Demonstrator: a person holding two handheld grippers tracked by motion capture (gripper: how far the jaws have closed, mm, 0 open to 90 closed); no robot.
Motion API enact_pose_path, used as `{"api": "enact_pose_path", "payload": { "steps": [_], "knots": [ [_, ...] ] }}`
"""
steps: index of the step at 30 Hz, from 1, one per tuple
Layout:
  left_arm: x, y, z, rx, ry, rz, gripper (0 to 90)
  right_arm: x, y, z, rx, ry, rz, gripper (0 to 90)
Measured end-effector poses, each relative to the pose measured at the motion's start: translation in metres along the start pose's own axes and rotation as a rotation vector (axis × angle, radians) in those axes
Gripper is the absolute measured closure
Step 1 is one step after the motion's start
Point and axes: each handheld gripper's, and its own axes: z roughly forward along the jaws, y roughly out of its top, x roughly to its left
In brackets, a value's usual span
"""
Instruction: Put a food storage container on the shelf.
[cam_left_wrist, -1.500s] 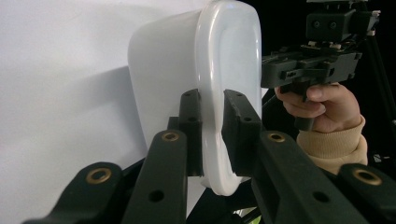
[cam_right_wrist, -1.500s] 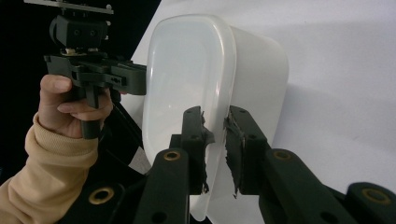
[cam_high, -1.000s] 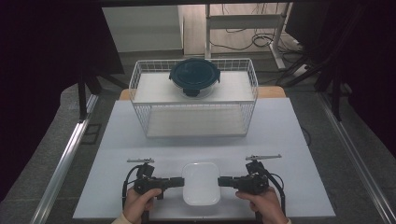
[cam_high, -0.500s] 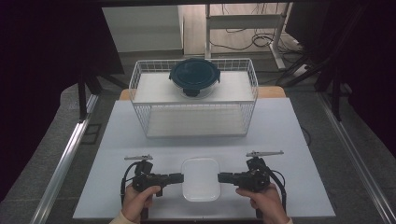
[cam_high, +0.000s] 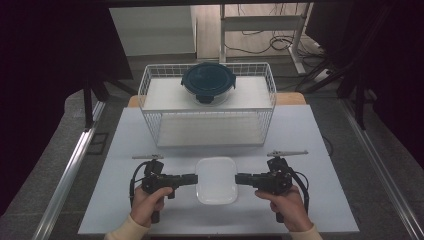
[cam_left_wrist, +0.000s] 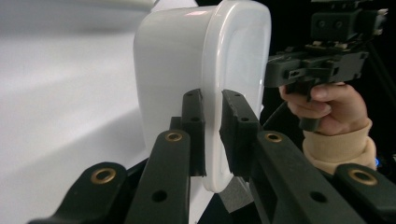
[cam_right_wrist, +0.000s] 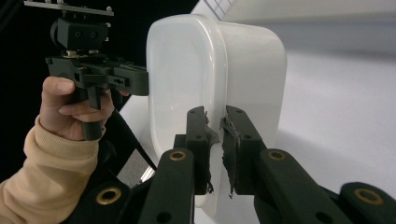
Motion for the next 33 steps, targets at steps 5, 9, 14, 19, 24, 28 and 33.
{"api": "enact_pose_path", "payload": {
  "steps": [5, 9, 14, 19, 24, 28, 33],
  "knots": [
    [-0.007, 0.015, -0.007, -0.015, 0.015, 0.033, 80.5, 0.005, 0.014, -0.002, -0.026, 0.006, -0.029, 80.2],
    [-0.008, 0.021, -0.010, -0.022, 0.015, 0.038, 80.5, 0.010, 0.025, -0.002, -0.030, 0.002, -0.048, 80.1],
    [-0.012, 0.034, -0.016, -0.034, 0.015, 0.056, 80.5, 0.015, 0.038, -0.003, -0.032, -0.001, -0.062, 80.1],
    [-0.018, 0.048, -0.021, -0.042, 0.004, 0.073, 80.6, 0.022, 0.052, -0.008, -0.042, -0.002, -0.078, 80.1],
    [-0.023, 0.061, -0.022, -0.052, 0.004, 0.091, 80.6, 0.027, 0.065, -0.013, -0.055, -0.008, -0.103, 80.1],
    [-0.024, 0.068, -0.023, -0.052, 0.018, 0.105, 80.6, 0.025, 0.072, -0.012, -0.058, -0.012, -0.112, 80.0],
    [-0.023, 0.071, -0.026, -0.055, 0.014, 0.098, 80.6, 0.028, 0.076, -0.010, -0.059, -0.012, -0.120, 80.0]
  ]
}}
